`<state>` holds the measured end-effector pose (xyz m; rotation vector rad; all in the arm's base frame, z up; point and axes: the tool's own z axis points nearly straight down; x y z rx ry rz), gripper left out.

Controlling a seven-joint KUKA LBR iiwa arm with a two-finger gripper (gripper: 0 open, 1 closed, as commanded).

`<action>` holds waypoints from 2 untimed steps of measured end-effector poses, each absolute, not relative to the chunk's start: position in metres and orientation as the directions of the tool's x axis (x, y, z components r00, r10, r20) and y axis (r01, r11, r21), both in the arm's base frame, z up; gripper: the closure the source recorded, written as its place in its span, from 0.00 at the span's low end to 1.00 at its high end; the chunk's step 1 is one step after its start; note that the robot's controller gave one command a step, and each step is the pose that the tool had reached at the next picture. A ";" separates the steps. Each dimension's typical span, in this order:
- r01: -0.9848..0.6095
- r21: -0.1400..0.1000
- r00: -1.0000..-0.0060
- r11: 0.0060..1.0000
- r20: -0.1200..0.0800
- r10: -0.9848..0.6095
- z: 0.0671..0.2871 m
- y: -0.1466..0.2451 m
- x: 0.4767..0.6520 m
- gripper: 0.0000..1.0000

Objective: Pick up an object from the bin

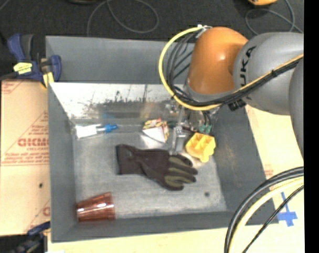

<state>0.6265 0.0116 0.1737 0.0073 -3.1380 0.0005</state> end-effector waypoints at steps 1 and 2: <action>-0.005 0.000 -1.000 1.000 -0.004 -0.005 0.179 0.012 0.628 0.00; 0.060 0.000 -0.998 0.998 -0.011 0.060 0.148 0.017 0.629 0.00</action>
Offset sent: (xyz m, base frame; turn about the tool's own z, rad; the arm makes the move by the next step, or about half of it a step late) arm -0.0014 0.0153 -0.0820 0.1477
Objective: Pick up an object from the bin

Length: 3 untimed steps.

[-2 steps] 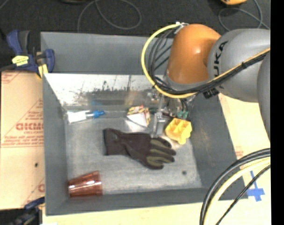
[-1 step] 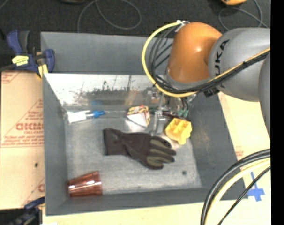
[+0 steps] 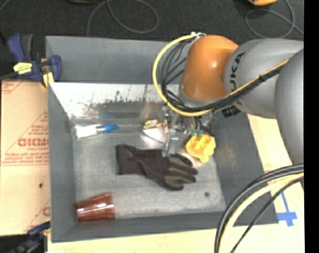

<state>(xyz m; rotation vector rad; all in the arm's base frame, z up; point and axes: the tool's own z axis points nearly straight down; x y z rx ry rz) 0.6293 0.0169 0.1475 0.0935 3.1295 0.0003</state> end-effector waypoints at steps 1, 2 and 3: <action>0.061 0.001 -0.998 0.998 -0.012 0.061 0.100 0.027 0.629 0.00; 0.130 0.002 -0.991 0.992 -0.012 0.130 0.080 0.037 0.626 1.00; 0.130 0.002 -0.991 0.992 -0.012 0.130 0.080 0.037 0.626 1.00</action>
Offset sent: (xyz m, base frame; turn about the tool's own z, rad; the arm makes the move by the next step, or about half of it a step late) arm -0.0043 0.0215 -0.0691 0.0716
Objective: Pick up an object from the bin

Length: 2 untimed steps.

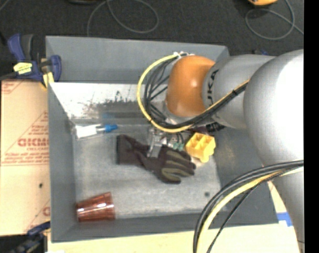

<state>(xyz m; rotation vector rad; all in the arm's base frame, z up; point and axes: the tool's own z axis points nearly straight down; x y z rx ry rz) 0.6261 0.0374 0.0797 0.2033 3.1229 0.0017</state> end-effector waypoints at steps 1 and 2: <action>0.147 0.003 -0.989 0.989 -0.015 0.147 0.175 0.027 0.641 1.00; 0.147 0.002 -0.989 0.989 -0.015 0.147 0.175 0.027 0.641 1.00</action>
Offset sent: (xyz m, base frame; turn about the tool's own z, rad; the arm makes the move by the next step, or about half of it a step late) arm 0.0000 0.0000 0.0000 0.0000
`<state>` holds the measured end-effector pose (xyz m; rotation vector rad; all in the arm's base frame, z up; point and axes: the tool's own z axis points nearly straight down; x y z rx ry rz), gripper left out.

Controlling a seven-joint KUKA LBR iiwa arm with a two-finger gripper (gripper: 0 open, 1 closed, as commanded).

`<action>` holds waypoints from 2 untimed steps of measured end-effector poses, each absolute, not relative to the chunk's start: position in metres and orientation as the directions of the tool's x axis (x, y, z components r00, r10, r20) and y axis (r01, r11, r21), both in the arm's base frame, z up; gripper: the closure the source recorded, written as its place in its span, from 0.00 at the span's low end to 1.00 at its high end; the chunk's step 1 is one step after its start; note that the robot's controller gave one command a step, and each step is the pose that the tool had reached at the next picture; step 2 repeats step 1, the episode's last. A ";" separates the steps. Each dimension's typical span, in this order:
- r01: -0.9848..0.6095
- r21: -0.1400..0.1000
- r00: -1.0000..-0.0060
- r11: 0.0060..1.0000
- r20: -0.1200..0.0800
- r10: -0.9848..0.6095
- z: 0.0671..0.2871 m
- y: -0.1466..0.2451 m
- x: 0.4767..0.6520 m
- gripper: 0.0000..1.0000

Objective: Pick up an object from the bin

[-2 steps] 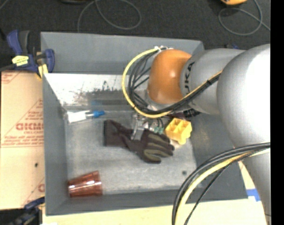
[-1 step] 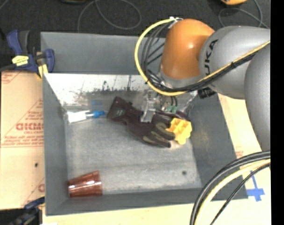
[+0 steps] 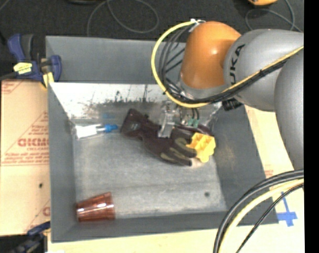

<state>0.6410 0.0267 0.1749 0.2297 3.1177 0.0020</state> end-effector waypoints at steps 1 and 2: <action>0.157 0.003 -0.987 0.988 -0.011 0.158 0.210 0.027 0.643 1.00; 0.157 0.003 -0.987 0.988 -0.011 0.158 0.210 0.027 0.643 1.00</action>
Offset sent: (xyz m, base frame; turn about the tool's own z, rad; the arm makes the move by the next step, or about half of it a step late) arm -0.0083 0.0035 0.1282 -0.0109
